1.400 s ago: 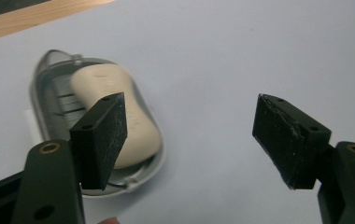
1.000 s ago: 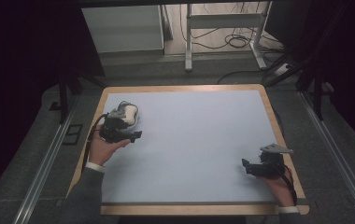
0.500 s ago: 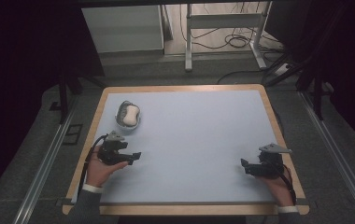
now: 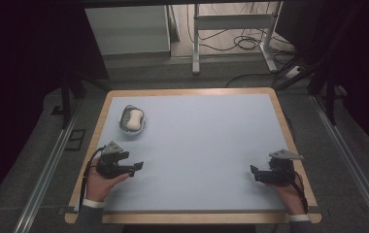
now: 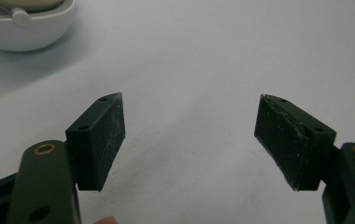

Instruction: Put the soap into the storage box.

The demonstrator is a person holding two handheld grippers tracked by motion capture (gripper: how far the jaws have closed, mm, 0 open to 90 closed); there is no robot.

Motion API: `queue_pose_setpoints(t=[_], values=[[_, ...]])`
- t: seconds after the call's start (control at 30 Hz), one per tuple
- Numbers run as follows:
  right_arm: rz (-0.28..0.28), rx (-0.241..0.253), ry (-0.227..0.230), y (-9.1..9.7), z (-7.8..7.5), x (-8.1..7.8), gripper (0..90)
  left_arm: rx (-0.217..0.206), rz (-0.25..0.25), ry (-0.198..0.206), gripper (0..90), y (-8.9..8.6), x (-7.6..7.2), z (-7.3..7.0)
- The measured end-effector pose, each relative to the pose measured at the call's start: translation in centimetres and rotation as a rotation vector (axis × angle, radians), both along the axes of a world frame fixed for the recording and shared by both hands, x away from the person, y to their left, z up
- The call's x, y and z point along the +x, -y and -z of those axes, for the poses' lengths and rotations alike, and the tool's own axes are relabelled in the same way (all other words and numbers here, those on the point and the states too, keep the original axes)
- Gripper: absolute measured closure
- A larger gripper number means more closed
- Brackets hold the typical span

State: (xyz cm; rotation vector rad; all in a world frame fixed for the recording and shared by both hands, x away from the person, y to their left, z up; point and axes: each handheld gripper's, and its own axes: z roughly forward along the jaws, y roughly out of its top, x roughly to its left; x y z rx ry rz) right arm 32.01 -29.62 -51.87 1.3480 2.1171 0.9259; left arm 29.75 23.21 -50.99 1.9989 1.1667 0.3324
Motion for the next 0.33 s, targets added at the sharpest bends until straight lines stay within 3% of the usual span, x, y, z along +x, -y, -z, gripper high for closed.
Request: queue_pose_setpoints(t=[0.1, 0.33], values=[[0.000, -0.003, 0.005, 0.05, 0.00, -0.04, 8.3, 0.022, -0.004, 0.005, 25.1, 0.19, 0.03, 0.17], [-0.008, -0.003, 0.022, 0.02, -0.04, -0.29, 8.3, 0.002, 0.006, 0.006, 25.0, -0.01, 0.02, -0.15]])
